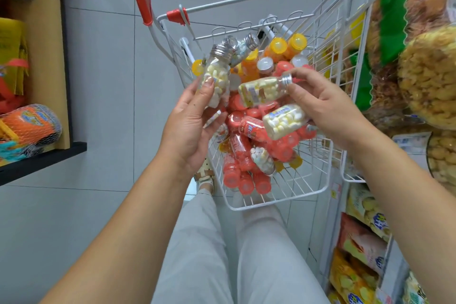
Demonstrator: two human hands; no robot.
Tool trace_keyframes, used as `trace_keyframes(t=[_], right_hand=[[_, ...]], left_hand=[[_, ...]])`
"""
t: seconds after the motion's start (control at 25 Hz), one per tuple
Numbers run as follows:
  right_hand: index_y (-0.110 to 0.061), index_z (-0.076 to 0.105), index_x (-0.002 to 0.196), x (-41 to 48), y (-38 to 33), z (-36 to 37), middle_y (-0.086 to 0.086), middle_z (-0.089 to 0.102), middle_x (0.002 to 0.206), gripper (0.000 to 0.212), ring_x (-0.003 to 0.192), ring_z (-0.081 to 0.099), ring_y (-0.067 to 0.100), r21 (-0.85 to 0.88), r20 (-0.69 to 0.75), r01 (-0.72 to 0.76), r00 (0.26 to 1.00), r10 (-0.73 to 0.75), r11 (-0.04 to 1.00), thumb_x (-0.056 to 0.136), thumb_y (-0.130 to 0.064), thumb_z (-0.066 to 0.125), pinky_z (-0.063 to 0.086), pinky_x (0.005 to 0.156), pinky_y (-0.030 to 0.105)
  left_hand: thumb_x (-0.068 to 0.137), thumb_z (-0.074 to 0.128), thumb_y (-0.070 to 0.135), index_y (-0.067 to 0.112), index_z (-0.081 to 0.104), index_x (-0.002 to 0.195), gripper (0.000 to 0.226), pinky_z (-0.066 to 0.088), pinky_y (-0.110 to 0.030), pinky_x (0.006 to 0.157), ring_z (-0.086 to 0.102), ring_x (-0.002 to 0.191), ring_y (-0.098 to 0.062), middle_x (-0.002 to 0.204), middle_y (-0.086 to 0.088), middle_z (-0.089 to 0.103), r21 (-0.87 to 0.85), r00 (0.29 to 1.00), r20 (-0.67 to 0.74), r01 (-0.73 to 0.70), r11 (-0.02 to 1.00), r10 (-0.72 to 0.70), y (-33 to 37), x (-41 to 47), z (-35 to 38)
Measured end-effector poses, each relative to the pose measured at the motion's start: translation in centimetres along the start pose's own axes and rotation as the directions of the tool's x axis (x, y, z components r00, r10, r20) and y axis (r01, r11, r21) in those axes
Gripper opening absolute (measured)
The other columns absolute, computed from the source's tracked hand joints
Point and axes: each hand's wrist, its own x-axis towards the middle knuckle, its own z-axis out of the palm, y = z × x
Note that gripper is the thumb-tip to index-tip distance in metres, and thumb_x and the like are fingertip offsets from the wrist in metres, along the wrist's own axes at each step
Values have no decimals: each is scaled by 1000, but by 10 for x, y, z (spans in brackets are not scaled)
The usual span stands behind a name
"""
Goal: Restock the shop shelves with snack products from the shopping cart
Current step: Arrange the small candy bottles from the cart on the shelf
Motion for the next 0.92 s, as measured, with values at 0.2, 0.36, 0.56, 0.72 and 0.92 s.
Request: trace_keyframes(t=[0.2,0.36,0.56,0.72,0.92], right_hand=[[-28,57,114,-31,-1,28,-5,69,92,16,78,66,8,-10,6,-20,1000,20,1000,99,-24,53,51,64,26],[-26,57,114,-59,26,86,-8,64,98,17,90,58,8,-200,-375,63,917,-136,978,98,-31,52,46,78,24],[-25,54,114,-70,41,114,-8,60,98,18,90,55,-4,-12,-605,12,796,-17,1000,100,-33,48,42,77,13],[-14,53,115,-64,28,124,-8,53,85,21,81,48,-13,11,-739,20,674,-6,1000,99,-28,50,35,67,1],[-30,52,115,-55,36,78,-5,61,93,31,86,60,5,-39,-572,-110,818,68,993,102,-47,31,50,74,29]], left_hand=[[81,72,38,16,48,146,73,45,-62,101,60,121,-35,121,-8,66,-171,981,164,130,977,-102,-25,6,16],[71,86,47,14,39,151,99,48,-60,100,50,132,-43,148,-23,47,-279,955,197,272,921,-222,-55,1,4],[86,64,44,22,53,141,60,59,-48,86,69,107,-30,128,-13,66,-132,995,-5,102,986,-104,-72,-18,6],[97,59,36,25,50,144,49,59,-41,85,68,112,-25,133,-5,65,-45,999,-44,-19,999,17,-68,-19,18],[86,63,40,18,57,138,56,60,-39,71,73,98,-25,123,-10,70,-79,998,-57,23,997,-28,-51,-11,8]])
